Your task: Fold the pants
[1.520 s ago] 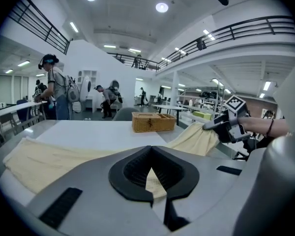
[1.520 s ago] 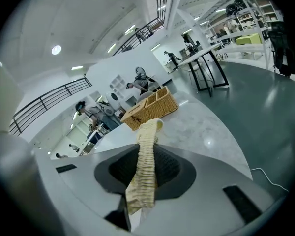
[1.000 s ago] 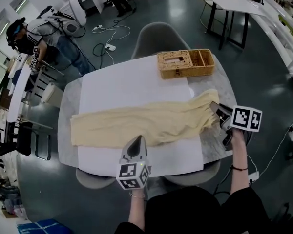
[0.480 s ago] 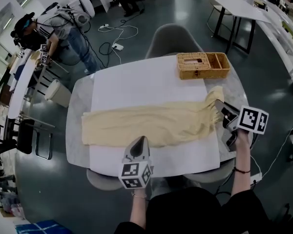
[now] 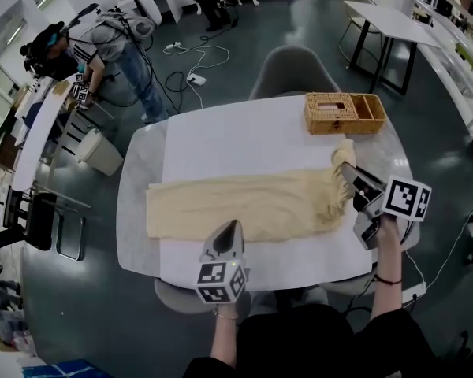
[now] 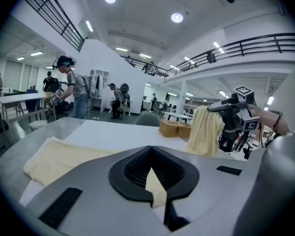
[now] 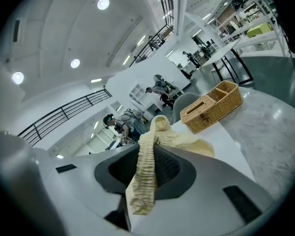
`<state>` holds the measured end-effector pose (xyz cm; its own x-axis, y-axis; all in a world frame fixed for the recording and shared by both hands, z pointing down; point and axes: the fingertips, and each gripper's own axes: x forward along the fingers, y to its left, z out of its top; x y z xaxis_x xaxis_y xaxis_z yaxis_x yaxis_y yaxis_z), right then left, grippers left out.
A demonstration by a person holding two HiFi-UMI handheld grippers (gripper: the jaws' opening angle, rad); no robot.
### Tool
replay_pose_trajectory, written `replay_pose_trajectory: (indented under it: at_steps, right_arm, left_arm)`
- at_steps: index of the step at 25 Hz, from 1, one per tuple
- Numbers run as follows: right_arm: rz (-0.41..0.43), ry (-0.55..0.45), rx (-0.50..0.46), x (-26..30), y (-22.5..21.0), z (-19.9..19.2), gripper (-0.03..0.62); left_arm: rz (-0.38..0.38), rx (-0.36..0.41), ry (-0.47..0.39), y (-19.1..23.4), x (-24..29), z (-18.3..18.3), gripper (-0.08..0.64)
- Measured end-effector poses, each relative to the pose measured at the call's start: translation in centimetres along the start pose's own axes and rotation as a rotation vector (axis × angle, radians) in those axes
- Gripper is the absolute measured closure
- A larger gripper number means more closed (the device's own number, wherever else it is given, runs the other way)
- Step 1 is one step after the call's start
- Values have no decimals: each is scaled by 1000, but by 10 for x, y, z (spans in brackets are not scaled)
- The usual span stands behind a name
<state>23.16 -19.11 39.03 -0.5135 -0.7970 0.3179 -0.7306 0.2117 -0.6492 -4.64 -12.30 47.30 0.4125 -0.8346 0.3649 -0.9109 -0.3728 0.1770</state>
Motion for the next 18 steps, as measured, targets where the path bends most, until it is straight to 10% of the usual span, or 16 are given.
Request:
replay_pose_trajectory:
  at_steps: [18]
  right_arm:
    - [39,-1,-14,27,76,-20,508]
  left_arm:
    - [-14,-15,7,50,-31,4,546]
